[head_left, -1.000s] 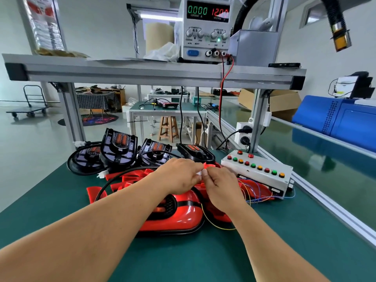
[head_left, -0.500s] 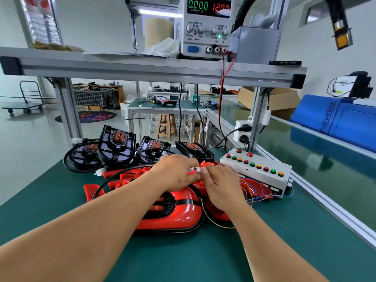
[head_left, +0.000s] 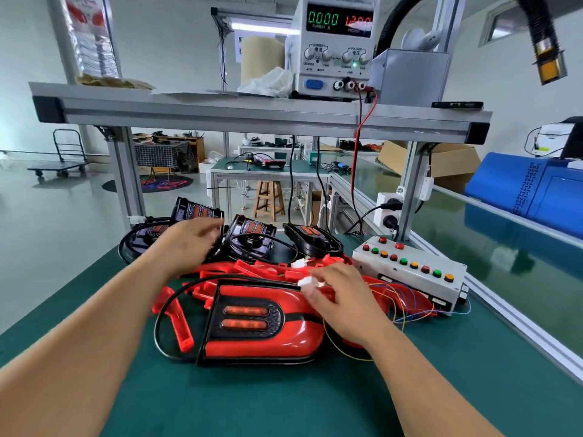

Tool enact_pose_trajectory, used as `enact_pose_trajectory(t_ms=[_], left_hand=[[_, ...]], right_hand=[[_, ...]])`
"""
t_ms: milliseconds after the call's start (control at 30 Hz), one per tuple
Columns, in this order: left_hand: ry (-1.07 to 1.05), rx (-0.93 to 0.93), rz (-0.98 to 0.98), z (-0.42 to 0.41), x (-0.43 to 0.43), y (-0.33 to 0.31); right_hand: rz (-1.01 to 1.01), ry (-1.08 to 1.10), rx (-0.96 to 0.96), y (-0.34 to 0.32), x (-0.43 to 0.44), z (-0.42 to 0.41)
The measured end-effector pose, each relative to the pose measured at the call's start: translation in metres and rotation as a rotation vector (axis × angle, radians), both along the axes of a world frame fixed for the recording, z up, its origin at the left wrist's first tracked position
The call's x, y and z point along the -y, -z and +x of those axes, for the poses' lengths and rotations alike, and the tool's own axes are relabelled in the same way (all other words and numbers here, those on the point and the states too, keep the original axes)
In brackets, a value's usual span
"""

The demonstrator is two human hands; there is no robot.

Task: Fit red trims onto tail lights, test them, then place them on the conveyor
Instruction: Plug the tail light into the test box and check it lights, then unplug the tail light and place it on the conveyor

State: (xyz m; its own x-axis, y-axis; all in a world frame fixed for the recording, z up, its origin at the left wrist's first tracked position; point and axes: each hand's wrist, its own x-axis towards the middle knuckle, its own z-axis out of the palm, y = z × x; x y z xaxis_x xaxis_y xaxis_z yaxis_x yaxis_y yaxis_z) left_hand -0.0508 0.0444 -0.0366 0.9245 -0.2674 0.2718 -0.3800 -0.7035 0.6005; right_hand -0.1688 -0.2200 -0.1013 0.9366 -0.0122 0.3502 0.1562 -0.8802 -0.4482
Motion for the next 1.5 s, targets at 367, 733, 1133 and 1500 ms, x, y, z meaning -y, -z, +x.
enact_pose_trajectory(t_ms=[367,733,1133,1500], left_hand=[[-0.25,-0.118,0.209,-0.009,-0.033,0.086],[-0.219,-0.11,-0.45,-0.011,-0.039,0.083],[-0.058,-0.305,-1.251,-0.063,0.013,0.066],[0.476,-0.586,-1.378,-0.101,0.051,0.061]], right_hand=[[-0.338,-0.209,-0.336,0.003,-0.02,-0.01],[-0.241,-0.162,-0.333,0.004,-0.029,-0.012],[0.511,-0.033,0.054,-0.015,-0.048,-0.006],[0.549,0.146,-0.077,-0.026,-0.111,0.0]])
